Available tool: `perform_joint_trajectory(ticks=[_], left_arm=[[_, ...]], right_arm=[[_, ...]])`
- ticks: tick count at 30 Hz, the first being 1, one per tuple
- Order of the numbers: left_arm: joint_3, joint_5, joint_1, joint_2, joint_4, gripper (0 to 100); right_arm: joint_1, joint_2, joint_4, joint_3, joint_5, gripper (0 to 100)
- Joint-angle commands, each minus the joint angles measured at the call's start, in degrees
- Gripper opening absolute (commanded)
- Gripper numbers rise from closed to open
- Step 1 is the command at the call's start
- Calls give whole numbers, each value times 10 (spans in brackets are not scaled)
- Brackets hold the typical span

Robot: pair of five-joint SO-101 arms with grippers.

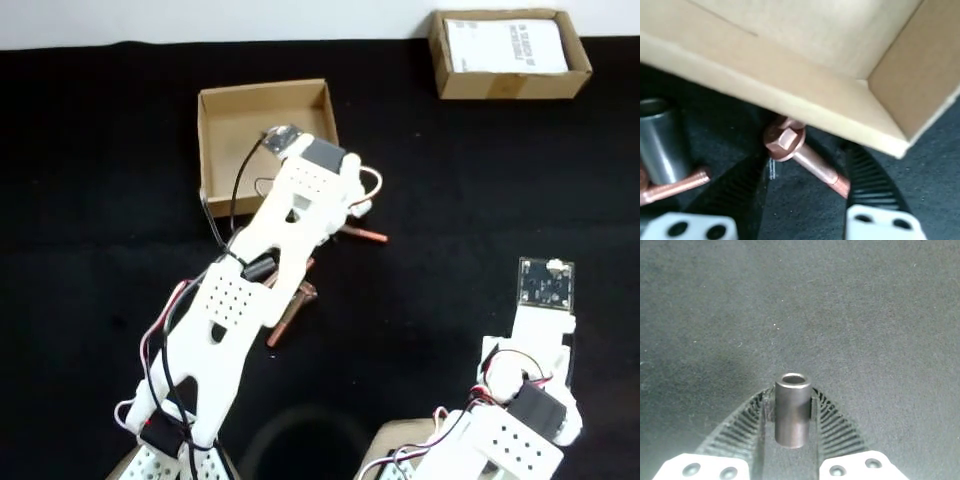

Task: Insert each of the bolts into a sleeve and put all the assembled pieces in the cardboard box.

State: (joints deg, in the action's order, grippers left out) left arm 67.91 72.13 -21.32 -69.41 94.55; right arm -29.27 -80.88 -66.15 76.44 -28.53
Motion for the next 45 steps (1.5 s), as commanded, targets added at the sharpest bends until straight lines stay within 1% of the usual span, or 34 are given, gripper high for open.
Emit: perform_joint_trajectory(ticks=[1,2,4,9,14,17,20,22,26,27,29,31,35,38,42,43,45], left_arm=[[17,-1,15,-15,-2,38],[18,-1,15,-15,-1,2],[18,-1,13,-17,4,24],[18,-11,3,-17,23,8],[18,-85,-32,-15,35,8],[26,-152,-47,-9,37,8],[56,-231,-54,12,60,8],[73,-283,-53,36,65,8],[82,-366,-49,110,67,8],[80,-387,-49,132,67,8],[68,-427,-45,178,67,8],[46,-455,-43,231,67,8],[-37,-499,-38,355,67,8],[-131,-513,-37,470,67,8],[-291,-511,-36,647,66,8],[-334,-511,-36,694,64,8],[-407,-511,-36,788,63,8]], right_arm=[[2,-3,-2,-1,-4,8],[3,-3,-2,-1,-4,8],[3,-3,-2,-1,-4,8],[3,-3,-2,-1,-4,8],[7,-3,2,-1,-2,8],[26,-4,15,-1,-1,8],[59,-7,19,-7,8,8],[92,-7,26,-15,48,8],[187,-7,60,-40,157,8],[214,-7,73,-42,173,8],[270,-7,95,-41,174,8],[313,-8,117,-40,175,8],[364,-8,158,-41,175,8],[395,-8,164,-45,179,8],[458,-8,166,-45,181,8],[473,-8,175,-45,191,8],[490,-8,206,-44,243,8]])
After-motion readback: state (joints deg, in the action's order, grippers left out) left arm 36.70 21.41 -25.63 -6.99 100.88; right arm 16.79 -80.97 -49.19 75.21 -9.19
